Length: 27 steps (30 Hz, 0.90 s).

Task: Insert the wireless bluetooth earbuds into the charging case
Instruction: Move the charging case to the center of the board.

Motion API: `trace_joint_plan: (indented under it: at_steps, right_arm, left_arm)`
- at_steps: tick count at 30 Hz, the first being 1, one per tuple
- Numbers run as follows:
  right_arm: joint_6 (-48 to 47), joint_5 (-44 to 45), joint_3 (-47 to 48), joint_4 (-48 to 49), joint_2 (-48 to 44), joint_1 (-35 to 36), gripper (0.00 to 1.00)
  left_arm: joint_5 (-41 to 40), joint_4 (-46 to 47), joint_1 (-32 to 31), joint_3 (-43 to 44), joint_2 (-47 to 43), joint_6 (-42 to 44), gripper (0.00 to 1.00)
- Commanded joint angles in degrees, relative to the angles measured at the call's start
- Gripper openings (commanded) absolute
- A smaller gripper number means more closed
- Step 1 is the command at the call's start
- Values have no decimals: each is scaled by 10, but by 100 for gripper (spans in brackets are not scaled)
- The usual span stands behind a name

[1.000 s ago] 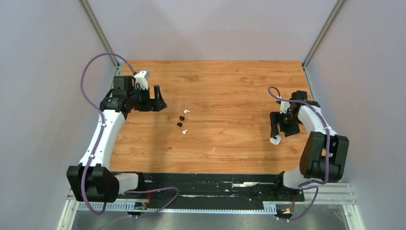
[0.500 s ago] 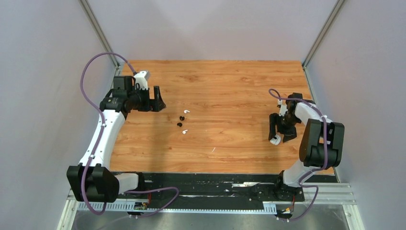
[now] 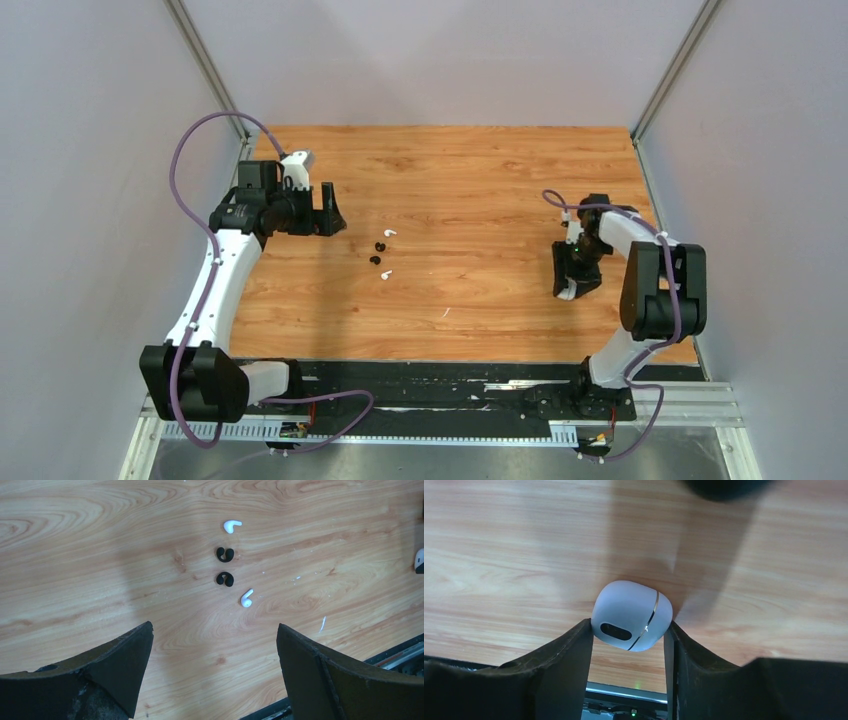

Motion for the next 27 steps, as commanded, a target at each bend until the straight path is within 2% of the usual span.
trace_joint_plan:
  at_steps: [1,4,6,9,12,15,18,22,27]
  right_arm:
    - [-34,-31,32,12,-10,105,31]
    - [-80,-42,63,15,4,192,19]
    - [-120,-40,75,37,15,238,15]
    - [-191,-49,75,104,17,288,17]
    - [-316,-78,48,164,8,332,20]
    - [-457,-96,2,207,-6,369,21]
    - [-529,-96,-19,225,-2,395,24]
    - [-552,-82,-12,226,26,427,35]
    - [-457,-62,30,215,37,431,61]
  left_arm:
    - [14,5,0,2,-9,4,100]
    - [37,15,1,-10,-11,-1,100]
    - [64,25,1,-20,-13,-6,100]
    - [86,43,0,-37,-15,-21,99]
    - [94,45,1,-44,-19,-24,99]
    - [96,38,1,-51,-27,-19,99]
    - [94,35,0,-58,-35,-18,99]
    - [92,37,0,-72,-48,-32,99]
    - [90,43,1,-83,-63,-38,99]
